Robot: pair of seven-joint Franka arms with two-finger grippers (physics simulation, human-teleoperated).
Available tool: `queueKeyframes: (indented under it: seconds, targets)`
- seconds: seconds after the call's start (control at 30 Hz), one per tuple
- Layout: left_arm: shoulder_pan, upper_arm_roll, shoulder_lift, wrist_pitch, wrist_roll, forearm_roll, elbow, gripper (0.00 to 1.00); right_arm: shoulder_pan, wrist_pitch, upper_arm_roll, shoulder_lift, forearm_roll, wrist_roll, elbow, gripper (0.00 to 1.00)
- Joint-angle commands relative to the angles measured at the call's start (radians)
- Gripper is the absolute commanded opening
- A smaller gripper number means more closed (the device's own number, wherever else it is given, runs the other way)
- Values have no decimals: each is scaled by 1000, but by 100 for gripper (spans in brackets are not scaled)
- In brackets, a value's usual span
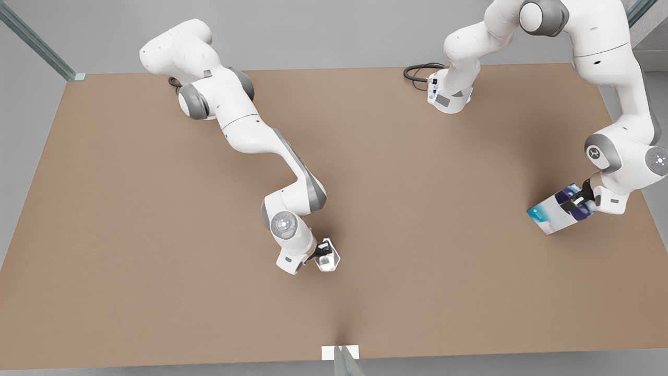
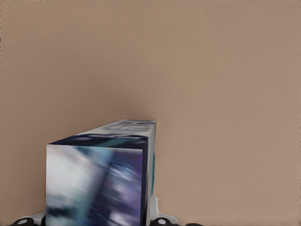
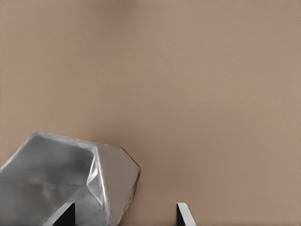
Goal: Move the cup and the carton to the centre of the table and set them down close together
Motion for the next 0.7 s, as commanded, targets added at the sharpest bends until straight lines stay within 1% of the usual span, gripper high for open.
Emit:
queueKeyframes:
  seconds: [0.0,0.13,0.17,0.2,0.27,0.3,0.33,0.37,0.4,0.43,0.47,0.5,0.53,0.57,0.67]
  targets:
    - [0,0,0,0,0,0,0,71,0,0,0,-2,0,0,0,100]
    - [-2,0,-2,-1,0,0,0,71,-3,-9,0,-17,2,0,-5,100]
    - [-2,0,-3,-4,0,0,0,71,-5,-18,3,-66,2,11,-15,100]
    - [-5,0,-5,-6,0,0,0,71,-9,-95,11,-167,2,12,-51,100]
    - [-6,0,-12,-18,0,0,8,71,-86,-428,6,-380,-8,2,-67,100]
    - [-8,-2,-26,-31,-2,0,9,71,-141,-577,-2,-448,-73,-11,-66,100]
    - [-8,-15,-40,-44,-6,0,11,70,-212,-650,0,-494,-159,-26,-66,100]
    - [-8,-21,-49,-58,-11,0,19,64,-270,-695,-2,-534,-285,-193,-66,100]
    - [-8,-23,-54,-58,-11,0,20,64,-316,-701,-2,-569,-409,-212,-66,100]
    - [-8,-23,-54,-67,-9,0,26,63,-357,-715,8,-600,-457,-209,-74,100]
    - [-8,-23,-55,-83,-11,0,37,63,-477,-637,121,-725,-500,-206,-251,100]
    - [-8,-41,-55,-112,-15,0,61,62,-623,-561,290,-833,-598,-199,-393,100]
    - [-8,-57,-54,-162,-18,0,104,62,-664,-532,301,-922,-595,-196,-501,100]
    - [-8,-75,-55,-201,-20,0,144,62,-672,-545,301,-950,-592,-195,-514,100]
    - [-8,-140,-57,-274,-20,0,232,62,-677,-548,302,-930,-594,-193,-509,100]
